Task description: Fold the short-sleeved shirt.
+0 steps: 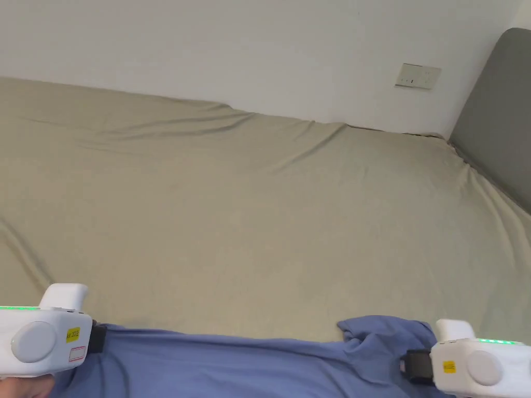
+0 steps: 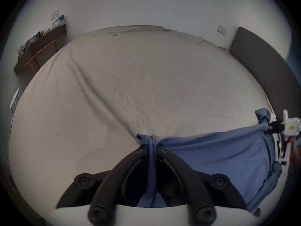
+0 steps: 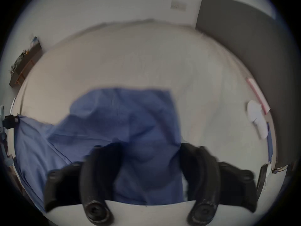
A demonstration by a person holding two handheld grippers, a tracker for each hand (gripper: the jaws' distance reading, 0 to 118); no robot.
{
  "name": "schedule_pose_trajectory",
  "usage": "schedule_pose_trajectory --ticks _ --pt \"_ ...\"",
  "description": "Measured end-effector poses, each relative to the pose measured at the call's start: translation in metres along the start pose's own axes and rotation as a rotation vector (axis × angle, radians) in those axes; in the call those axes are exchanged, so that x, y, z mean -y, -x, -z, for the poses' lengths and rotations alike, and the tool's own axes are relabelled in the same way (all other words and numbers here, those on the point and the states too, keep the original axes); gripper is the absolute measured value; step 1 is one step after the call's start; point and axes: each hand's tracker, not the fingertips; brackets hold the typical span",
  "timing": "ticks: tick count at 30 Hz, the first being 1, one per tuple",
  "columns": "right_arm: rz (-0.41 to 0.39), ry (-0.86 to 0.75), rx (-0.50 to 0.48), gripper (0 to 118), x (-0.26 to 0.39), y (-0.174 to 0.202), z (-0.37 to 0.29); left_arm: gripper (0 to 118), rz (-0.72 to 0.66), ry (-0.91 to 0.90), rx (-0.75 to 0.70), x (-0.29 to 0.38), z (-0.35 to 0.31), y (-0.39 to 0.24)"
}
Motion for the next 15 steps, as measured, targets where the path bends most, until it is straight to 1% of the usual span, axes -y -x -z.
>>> schedule_pose_trajectory --ticks 1,2,3,4,5,6,7,8,9,10,13,15 --pt "-0.012 0.023 0.023 37 0.006 0.009 0.005 10 0.001 -0.001 0.003 0.001 -0.002 0.001" --pt "-0.033 -0.108 0.116 0 0.011 0.020 -0.016 10 0.003 -0.011 0.009 0.001 -0.007 0.001" --pt "-0.054 -0.110 0.063 0 0.007 0.024 -0.023 10 0.014 -0.018 0.013 0.000 -0.011 0.001" --pt "-0.040 -0.074 -0.069 0 0.005 0.025 -0.029 10 0.028 -0.028 0.015 -0.001 -0.016 0.001" --pt "-0.022 -0.082 -0.123 0 0.005 0.024 -0.036 10 0.038 -0.035 0.019 -0.004 -0.028 -0.001" --pt "-0.029 -0.097 -0.134 0 0.010 0.029 -0.050 10 0.041 -0.041 0.034 -0.005 -0.034 -0.001" --pt "-0.043 -0.114 -0.108 0 0.011 0.029 -0.061 10 0.040 -0.049 0.059 -0.007 -0.042 -0.001" --pt "-0.047 -0.124 -0.103 0 0.009 0.027 -0.071 10 0.036 -0.064 0.059 -0.006 -0.050 -0.003" --pt "-0.036 -0.139 -0.120 0 0.008 0.022 -0.082 10 0.035 -0.074 0.061 -0.007 -0.060 -0.004" --pt "0.000 -0.163 -0.157 0 0.011 0.020 -0.097 10 0.023 -0.094 0.071 -0.004 -0.070 -0.004" --pt "0.096 -0.205 -0.208 0 0.011 -0.003 -0.125 10 -0.109 -0.131 0.169 0.003 -0.100 0.005" --pt "0.133 -0.224 -0.197 0 0.017 -0.012 -0.148 9 -0.118 -0.145 0.183 0.009 -0.116 0.008"
